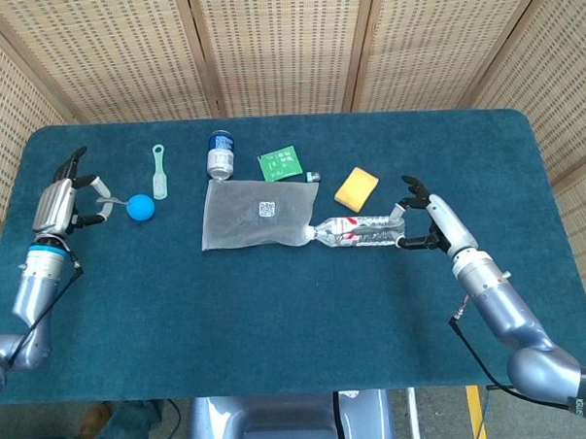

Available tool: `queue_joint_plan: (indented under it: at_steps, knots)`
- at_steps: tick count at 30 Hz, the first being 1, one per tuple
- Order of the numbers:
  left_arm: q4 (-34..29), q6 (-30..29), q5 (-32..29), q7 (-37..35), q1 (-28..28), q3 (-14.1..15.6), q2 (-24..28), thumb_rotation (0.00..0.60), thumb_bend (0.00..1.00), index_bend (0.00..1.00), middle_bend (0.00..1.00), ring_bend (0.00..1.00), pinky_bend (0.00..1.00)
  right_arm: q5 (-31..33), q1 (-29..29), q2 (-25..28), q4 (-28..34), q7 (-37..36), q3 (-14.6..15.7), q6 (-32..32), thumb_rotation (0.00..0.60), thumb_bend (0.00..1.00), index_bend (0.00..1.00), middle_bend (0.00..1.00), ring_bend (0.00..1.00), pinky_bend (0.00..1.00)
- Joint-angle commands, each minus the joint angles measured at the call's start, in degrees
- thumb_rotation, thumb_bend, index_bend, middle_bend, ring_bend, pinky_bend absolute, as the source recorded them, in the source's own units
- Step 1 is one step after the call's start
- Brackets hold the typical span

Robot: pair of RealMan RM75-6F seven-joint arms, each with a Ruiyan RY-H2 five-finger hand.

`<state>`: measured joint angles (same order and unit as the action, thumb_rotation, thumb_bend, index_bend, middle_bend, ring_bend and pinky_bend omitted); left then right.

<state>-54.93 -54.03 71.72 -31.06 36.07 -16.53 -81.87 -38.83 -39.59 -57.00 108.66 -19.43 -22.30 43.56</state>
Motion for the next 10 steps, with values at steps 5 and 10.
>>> queue_joint_plan:
  at_steps: [5,10]
  knots:
    - [1.07,0.44,-0.83,-0.31,-2.3,0.48,4.37,0.6,0.48,0.81,0.0,0.0,0.0,-0.58,0.83,0.15,-2.38,-1.28,0.37,-1.39,0.6,0.78,0.85,0.04,0.0,0.0]
    - [0.75,0.72,-0.74,-0.78,-2.85,0.9,5.16,0.6,0.48,0.81,0.0,0.0,0.0,-1.82,1.55,-0.23,-2.58,-1.71,0.68,-1.25,0.6,0.78,0.85,0.04,0.0,0.0]
